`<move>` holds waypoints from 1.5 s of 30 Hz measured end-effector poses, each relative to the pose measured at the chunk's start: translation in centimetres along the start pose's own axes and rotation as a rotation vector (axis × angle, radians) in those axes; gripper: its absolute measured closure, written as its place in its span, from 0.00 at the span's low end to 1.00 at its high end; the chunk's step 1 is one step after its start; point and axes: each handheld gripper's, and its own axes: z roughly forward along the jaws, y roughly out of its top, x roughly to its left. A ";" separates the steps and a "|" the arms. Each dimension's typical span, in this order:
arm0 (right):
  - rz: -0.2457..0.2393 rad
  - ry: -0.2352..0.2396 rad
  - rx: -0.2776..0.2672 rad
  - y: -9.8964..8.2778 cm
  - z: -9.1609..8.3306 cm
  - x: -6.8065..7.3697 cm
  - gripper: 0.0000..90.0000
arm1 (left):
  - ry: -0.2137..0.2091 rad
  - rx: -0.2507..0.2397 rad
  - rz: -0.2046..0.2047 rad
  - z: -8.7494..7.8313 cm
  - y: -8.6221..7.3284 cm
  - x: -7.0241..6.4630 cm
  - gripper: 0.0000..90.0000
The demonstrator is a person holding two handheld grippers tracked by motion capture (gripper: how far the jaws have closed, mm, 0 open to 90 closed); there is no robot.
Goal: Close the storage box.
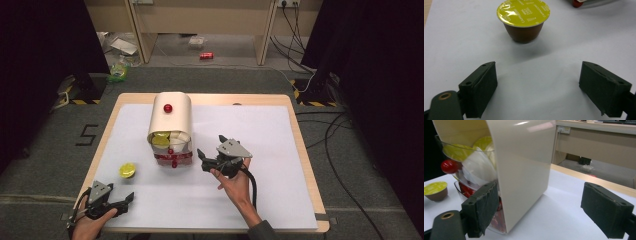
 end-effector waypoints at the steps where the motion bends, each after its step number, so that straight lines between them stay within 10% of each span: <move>1: 0.004 -0.005 -0.001 -0.1 -0.1 -0.1 0.17 | 0.000 0.000 0.000 0.0 0.0 0.0 0.16; 45: 0.097 -0.086 0.034 -3.6 -5.5 -4.1 0.17 | -0.002 0.004 0.001 0.0 0.0 0.0 0.16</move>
